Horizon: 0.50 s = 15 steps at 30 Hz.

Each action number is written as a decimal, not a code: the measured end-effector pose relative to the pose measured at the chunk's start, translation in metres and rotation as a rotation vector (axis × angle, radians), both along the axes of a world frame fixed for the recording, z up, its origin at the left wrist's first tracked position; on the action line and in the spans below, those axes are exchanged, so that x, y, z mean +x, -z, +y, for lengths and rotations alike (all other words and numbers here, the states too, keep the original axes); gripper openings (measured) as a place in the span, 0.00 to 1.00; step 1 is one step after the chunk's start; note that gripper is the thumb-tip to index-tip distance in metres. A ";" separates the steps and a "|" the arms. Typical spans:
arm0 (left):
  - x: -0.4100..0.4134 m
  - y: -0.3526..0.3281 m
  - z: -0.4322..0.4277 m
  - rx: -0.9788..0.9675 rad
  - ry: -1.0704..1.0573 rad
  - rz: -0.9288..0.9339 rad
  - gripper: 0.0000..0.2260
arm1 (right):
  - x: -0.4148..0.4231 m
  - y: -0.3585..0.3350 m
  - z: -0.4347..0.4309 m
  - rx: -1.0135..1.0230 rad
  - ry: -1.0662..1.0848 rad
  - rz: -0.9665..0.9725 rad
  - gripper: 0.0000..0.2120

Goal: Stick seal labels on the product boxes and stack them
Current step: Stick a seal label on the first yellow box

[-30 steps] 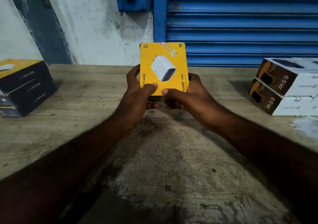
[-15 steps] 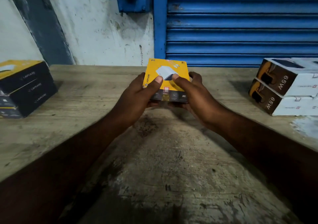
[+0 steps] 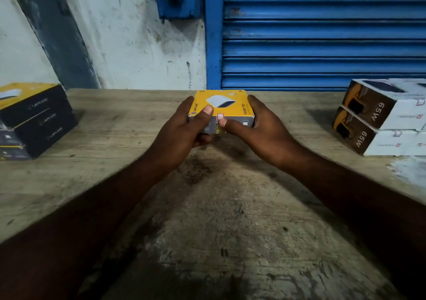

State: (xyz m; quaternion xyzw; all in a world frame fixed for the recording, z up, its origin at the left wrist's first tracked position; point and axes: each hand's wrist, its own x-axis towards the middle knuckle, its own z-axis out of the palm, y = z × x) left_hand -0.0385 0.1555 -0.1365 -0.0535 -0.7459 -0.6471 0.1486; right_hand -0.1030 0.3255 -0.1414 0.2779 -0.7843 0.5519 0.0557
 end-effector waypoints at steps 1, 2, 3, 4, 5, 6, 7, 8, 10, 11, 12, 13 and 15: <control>0.001 0.000 0.000 -0.012 0.004 -0.001 0.05 | 0.000 0.000 0.000 0.010 0.006 0.008 0.22; 0.001 -0.001 0.000 -0.029 0.008 0.001 0.07 | -0.001 -0.001 0.001 0.022 0.008 0.014 0.22; 0.002 -0.001 0.000 -0.054 0.010 0.006 0.09 | 0.000 -0.001 0.002 0.037 0.002 0.018 0.22; 0.002 -0.001 -0.001 -0.080 0.004 0.011 0.13 | -0.001 -0.001 0.003 0.055 -0.006 0.023 0.22; 0.002 -0.001 -0.002 -0.105 -0.009 0.015 0.16 | -0.001 -0.001 0.003 0.075 -0.017 0.029 0.22; 0.002 0.000 -0.003 -0.126 -0.029 0.017 0.19 | -0.001 0.000 0.004 0.091 -0.028 0.030 0.23; 0.001 0.001 -0.005 -0.143 -0.050 0.018 0.21 | -0.002 0.000 0.004 0.101 -0.037 0.028 0.23; 0.000 0.001 -0.006 -0.161 -0.069 0.020 0.23 | -0.002 0.001 0.005 0.105 -0.048 0.026 0.24; -0.001 0.003 -0.008 -0.191 -0.096 0.029 0.26 | -0.003 0.001 0.006 0.092 -0.076 0.002 0.26; -0.001 0.004 -0.009 -0.200 -0.105 0.035 0.27 | -0.003 0.001 0.006 0.078 -0.090 -0.013 0.27; -0.002 0.005 -0.009 -0.203 -0.114 0.037 0.27 | -0.003 0.001 0.006 0.059 -0.106 -0.026 0.27; -0.002 0.005 -0.009 -0.200 -0.121 0.035 0.27 | -0.003 0.001 0.006 0.037 -0.118 -0.039 0.26; -0.004 0.005 -0.009 -0.206 -0.118 0.021 0.26 | -0.003 0.001 0.006 0.012 -0.121 -0.057 0.26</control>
